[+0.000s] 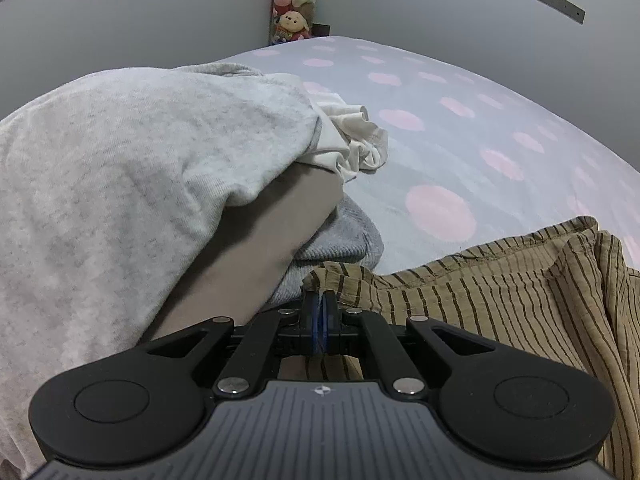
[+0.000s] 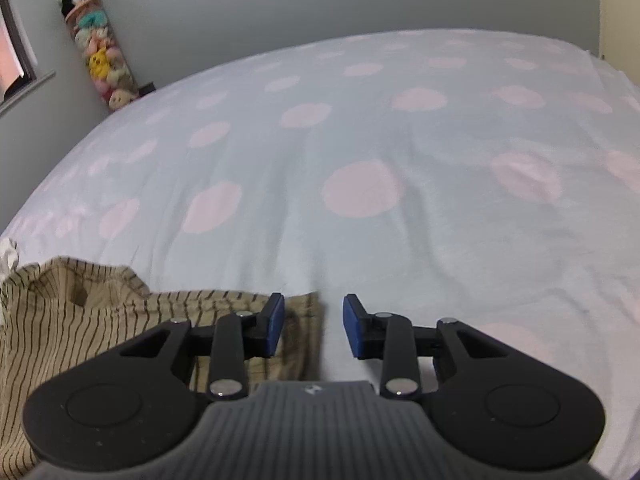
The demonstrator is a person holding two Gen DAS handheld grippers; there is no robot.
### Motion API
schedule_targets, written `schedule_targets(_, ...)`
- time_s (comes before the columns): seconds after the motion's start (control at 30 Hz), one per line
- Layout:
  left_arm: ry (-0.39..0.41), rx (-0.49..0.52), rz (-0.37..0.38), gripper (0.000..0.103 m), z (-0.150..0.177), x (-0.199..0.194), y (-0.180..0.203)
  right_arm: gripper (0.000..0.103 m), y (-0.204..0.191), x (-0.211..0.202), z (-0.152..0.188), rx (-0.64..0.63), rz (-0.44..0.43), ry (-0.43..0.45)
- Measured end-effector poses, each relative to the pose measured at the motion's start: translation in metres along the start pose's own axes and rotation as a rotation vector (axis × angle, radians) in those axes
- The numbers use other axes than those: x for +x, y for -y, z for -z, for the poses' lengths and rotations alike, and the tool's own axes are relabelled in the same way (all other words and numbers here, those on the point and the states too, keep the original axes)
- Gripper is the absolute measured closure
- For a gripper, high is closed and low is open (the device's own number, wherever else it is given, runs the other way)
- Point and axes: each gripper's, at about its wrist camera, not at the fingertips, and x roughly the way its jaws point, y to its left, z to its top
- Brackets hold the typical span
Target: Fold clothes
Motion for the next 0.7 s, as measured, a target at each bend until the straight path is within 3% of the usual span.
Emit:
schedule_targets(0.1,-0.007,0.005,0.002,0.102,0.001,0.001,0.000,0.071,-0.012,0.005,0.005,-0.060,0.036,-0.008)
schedule_targets(0.13,-0.001,0.011,0.000,0.102,0.000,-0.001,0.001,0.080,-0.016,0.006,0.006,-0.080,0.048,-0.011)
schedule_targets(0.17,0.009,0.020,-0.004,0.103,-0.001,-0.003,0.002,0.100,-0.020,0.008,0.008,-0.100,0.060,-0.013)
schedule_targets(0.2,0.019,0.028,-0.008,0.103,-0.002,-0.006,0.004,0.100,-0.024,0.009,0.009,-0.120,0.073,-0.016)
schedule_targets(0.37,0.028,0.067,-0.036,0.103,-0.010,-0.011,0.003,0.101,-0.012,-0.009,-0.009,-0.112,0.178,0.040)
schedule_targets(0.5,0.020,0.091,-0.046,0.103,-0.011,-0.011,0.003,0.101,0.020,-0.014,-0.017,-0.060,0.261,0.017)
schedule_targets(0.63,0.021,0.075,-0.021,0.100,-0.007,-0.011,0.005,0.098,0.037,-0.017,-0.006,-0.003,0.220,0.003)
schedule_targets(0.67,0.031,0.063,-0.015,0.094,-0.006,-0.014,0.005,0.091,0.040,-0.018,-0.004,0.011,0.205,0.007)
schedule_targets(0.7,0.041,0.046,-0.010,0.089,-0.005,-0.019,0.004,0.073,0.042,-0.020,-0.001,0.024,0.191,0.011)
